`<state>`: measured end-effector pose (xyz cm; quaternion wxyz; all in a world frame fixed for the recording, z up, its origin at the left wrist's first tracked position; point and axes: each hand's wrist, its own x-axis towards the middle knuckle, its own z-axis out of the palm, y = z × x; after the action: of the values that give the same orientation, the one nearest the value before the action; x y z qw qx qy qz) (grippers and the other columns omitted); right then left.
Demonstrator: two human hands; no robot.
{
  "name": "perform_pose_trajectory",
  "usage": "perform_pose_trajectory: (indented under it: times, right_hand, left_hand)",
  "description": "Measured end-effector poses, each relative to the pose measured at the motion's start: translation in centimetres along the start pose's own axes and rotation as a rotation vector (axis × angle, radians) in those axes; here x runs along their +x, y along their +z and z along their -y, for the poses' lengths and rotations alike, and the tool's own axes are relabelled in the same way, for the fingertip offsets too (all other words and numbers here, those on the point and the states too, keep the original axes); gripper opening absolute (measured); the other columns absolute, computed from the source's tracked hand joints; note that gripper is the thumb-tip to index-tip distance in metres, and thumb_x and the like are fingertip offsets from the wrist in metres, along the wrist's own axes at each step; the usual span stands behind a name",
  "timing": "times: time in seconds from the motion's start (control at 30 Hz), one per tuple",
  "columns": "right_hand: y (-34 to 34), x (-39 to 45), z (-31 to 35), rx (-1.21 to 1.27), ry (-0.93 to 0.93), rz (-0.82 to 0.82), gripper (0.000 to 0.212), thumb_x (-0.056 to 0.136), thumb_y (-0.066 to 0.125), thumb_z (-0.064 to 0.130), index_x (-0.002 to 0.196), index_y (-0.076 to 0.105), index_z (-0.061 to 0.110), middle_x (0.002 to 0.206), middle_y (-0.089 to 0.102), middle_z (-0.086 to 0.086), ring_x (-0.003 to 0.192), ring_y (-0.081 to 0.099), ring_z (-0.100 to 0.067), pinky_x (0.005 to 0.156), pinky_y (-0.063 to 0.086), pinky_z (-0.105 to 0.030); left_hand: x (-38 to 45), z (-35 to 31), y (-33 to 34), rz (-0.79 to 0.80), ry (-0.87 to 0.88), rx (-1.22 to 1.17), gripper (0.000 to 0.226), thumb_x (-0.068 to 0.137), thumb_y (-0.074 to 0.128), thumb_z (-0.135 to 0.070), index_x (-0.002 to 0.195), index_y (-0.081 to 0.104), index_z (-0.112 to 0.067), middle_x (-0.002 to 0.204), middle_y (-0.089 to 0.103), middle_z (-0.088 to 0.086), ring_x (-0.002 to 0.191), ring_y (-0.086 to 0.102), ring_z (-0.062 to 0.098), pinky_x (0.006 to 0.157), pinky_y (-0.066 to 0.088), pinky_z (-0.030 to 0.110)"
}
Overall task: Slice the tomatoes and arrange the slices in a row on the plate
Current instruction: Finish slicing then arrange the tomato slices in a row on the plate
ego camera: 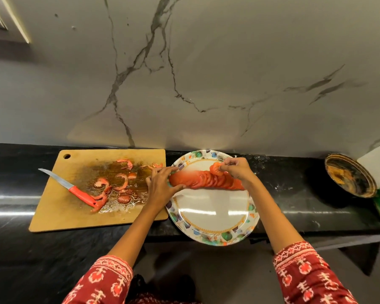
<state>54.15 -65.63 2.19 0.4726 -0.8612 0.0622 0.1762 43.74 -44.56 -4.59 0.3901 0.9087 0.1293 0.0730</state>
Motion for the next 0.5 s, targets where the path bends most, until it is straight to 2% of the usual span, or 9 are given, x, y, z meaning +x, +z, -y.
perform_pose_trajectory:
  times: [0.1,0.2,0.3,0.4,0.47,0.5]
  right_hand:
    - [-2.2,-0.4,-1.2,0.007,0.026,-0.062,0.021,0.075,0.071,-0.001,0.064,0.066,0.016,0.067,0.061,0.003,0.059,0.046,-0.003,0.047,0.034,-0.012]
    - [-3.7,-0.8,-2.0,0.017,0.032,-0.091,0.016,0.074,0.074,0.002,0.068,0.068,0.015,0.071,0.061,0.003,0.067,0.05,-0.005,0.05,0.036,-0.013]
    - [-2.8,-1.2,-1.8,-0.012,0.025,-0.054,0.015,0.072,0.075,0.002,0.068,0.069,0.015,0.075,0.063,0.003,0.075,0.054,-0.007,0.058,0.04,-0.017]
    - [0.1,-1.4,-0.5,-0.012,-0.014,0.009,0.019,0.071,0.074,-0.002,0.064,0.067,0.014,0.071,0.063,0.0,0.071,0.056,-0.009,0.061,0.044,-0.019]
    - [2.5,-1.3,0.5,0.001,-0.051,0.065,0.023,0.07,0.073,-0.005,0.062,0.065,0.015,0.075,0.065,-0.007,0.077,0.06,-0.019,0.073,0.054,-0.031]
    - [3.6,-1.3,1.1,0.004,-0.074,0.094,0.024,0.071,0.072,-0.006,0.061,0.065,0.014,0.076,0.065,-0.009,0.078,0.061,-0.021,0.08,0.054,-0.037]
  left_hand:
    - [-0.3,0.3,0.3,-0.028,0.007,-0.007,0.066,0.065,0.081,-0.036,0.125,0.055,-0.023,0.128,0.054,0.0,0.123,0.036,0.023,0.086,0.021,0.032]
    - [-0.4,0.7,0.4,-0.034,0.005,0.002,0.066,0.065,0.081,-0.033,0.125,0.056,-0.024,0.129,0.054,0.001,0.123,0.036,0.023,0.088,0.025,0.035]
    - [-0.2,1.1,0.0,-0.035,-0.034,-0.029,0.066,0.065,0.082,-0.03,0.125,0.055,-0.025,0.128,0.055,0.003,0.12,0.036,0.025,0.091,0.032,0.042]
    - [-0.4,1.5,-0.7,-0.041,-0.04,-0.027,0.066,0.065,0.082,-0.029,0.125,0.055,-0.025,0.129,0.055,0.002,0.121,0.036,0.025,0.091,0.032,0.041]
    - [-0.6,1.8,-1.3,-0.049,-0.042,-0.013,0.065,0.066,0.082,-0.029,0.125,0.056,-0.023,0.129,0.055,0.002,0.121,0.036,0.025,0.088,0.027,0.036]
    - [-0.7,1.9,-1.6,-0.051,-0.041,-0.007,0.066,0.066,0.081,-0.029,0.126,0.055,-0.022,0.129,0.055,0.001,0.121,0.036,0.024,0.087,0.025,0.035]
